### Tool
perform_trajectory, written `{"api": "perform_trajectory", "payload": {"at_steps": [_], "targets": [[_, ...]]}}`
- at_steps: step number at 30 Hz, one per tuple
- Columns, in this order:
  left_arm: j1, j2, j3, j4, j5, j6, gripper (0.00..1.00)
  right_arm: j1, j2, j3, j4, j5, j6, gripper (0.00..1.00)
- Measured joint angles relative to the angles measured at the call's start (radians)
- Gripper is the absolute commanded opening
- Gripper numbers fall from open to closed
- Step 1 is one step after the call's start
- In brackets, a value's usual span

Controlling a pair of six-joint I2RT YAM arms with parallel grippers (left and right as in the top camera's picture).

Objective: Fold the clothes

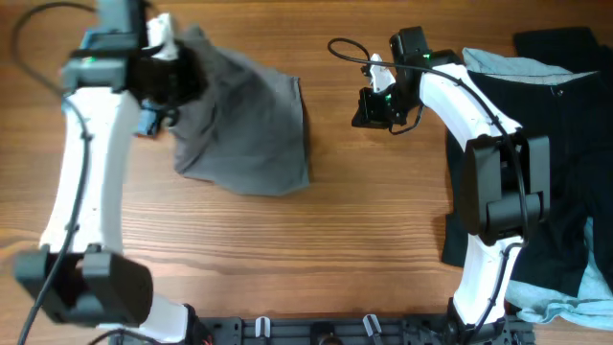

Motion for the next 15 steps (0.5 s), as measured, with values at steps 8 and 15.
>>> {"api": "perform_trajectory", "payload": {"at_steps": [8, 15], "targets": [[-0.292, 0.215, 0.0, 0.138, -0.055, -0.134, 1.0, 0.0, 0.0, 0.0, 0.006, 0.0, 0.0, 0.15], [-0.218, 0.135, 0.086, -0.006, -0.052, -0.089, 0.81, 0.0, 0.0, 0.0, 0.005, -0.023, -0.069, 0.24]]}}
